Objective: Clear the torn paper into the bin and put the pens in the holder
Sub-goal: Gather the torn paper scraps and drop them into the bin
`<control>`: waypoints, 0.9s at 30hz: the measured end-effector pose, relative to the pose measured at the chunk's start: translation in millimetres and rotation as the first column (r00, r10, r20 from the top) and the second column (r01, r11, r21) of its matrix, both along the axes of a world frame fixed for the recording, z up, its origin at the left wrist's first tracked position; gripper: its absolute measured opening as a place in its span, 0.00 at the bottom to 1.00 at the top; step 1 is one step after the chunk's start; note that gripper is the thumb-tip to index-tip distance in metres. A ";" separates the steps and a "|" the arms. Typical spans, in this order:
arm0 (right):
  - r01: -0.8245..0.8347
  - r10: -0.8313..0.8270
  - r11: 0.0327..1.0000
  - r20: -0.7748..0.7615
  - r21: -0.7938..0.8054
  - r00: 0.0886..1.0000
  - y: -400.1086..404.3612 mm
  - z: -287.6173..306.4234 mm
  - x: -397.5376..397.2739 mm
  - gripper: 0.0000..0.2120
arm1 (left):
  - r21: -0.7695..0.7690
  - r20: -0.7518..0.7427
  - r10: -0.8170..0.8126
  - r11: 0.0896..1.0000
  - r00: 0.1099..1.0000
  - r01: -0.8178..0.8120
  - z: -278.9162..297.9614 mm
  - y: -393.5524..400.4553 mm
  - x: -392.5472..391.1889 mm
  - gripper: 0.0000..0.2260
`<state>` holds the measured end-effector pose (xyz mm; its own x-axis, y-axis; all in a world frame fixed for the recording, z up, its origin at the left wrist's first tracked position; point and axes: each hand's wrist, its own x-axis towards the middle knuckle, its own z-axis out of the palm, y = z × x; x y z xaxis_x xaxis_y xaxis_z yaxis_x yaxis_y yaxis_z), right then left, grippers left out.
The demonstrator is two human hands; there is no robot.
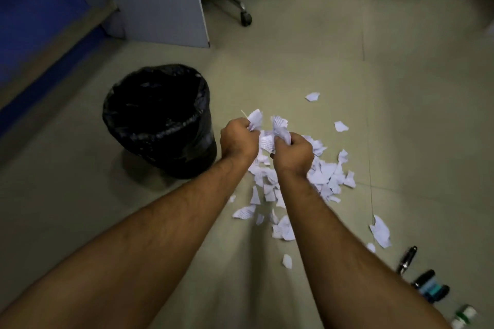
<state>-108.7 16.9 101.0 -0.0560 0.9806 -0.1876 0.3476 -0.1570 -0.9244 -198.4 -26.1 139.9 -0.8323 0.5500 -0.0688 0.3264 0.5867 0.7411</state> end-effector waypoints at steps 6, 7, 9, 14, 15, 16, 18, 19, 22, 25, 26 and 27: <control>-0.092 0.104 0.993 -0.189 0.069 0.977 -14.2 76.4 -68.9 0.05 | 0.082 -0.087 0.033 0.996 0.996 -0.025 93.3 -9.6 -61.5 0.08; -0.118 0.133 0.989 -0.194 0.086 0.972 -18.9 87.7 -82.2 0.06 | 0.082 -0.096 0.049 0.996 0.994 -0.041 103.1 -15.7 -75.5 0.08; -0.187 0.206 0.975 -0.176 0.119 0.963 -28.0 102.6 -106.0 0.07 | 0.062 -0.114 0.080 0.995 0.990 -0.074 113.3 -29.3 -98.4 0.08; -0.382 0.382 0.910 0.032 0.163 0.924 -52.1 111.5 -150.2 0.09 | 0.029 -0.113 0.150 0.989 0.982 -0.148 108.2 -69.4 -144.2 0.08; -0.414 0.406 0.893 0.082 0.178 0.910 -56.2 108.8 -158.2 0.09 | 0.025 -0.124 0.157 0.988 0.980 -0.155 105.4 -76.3 -152.8 0.08; -0.447 0.426 0.873 0.142 0.194 0.893 -58.2 106.5 -164.2 0.09 | 0.016 -0.134 0.155 0.988 0.979 -0.154 104.1 -81.3 -158.7 0.08; -0.504 0.444 0.836 0.275 0.215 0.853 -60.4 102.6 -176.2 0.09 | 0.015 -0.136 0.147 0.989 0.980 -0.146 97.0 -88.1 -170.1 0.04; -0.522 0.440 0.823 0.331 0.223 0.835 -60.6 102.0 -180.1 0.09 | 0.035 -0.117 0.147 0.989 0.982 -0.144 94.0 -90.1 -171.8 0.04; -0.584 0.444 0.783 0.465 0.214 0.766 -60.9 100.4 -193.5 0.11 | 0.023 -0.169 0.115 0.993 0.979 -0.113 74.2 -88.4 -181.8 0.05; -0.649 0.492 0.740 0.518 0.175 0.700 -57.5 101.5 -199.3 0.09 | 0.021 -0.190 0.075 0.997 0.979 -0.073 62.6 -83.0 -183.6 0.12; -0.660 0.499 0.732 0.527 0.169 0.688 -55.2 102.4 -199.8 0.08 | 0.025 -0.210 0.050 0.999 0.976 -0.046 60.9 -81.3 -183.1 0.15; -0.658 0.494 0.734 0.530 0.172 0.689 -52.1 102.8 -200.0 0.07 | 0.025 -0.238 0.028 0.999 0.971 -0.022 59.3 -78.7 -183.4 0.17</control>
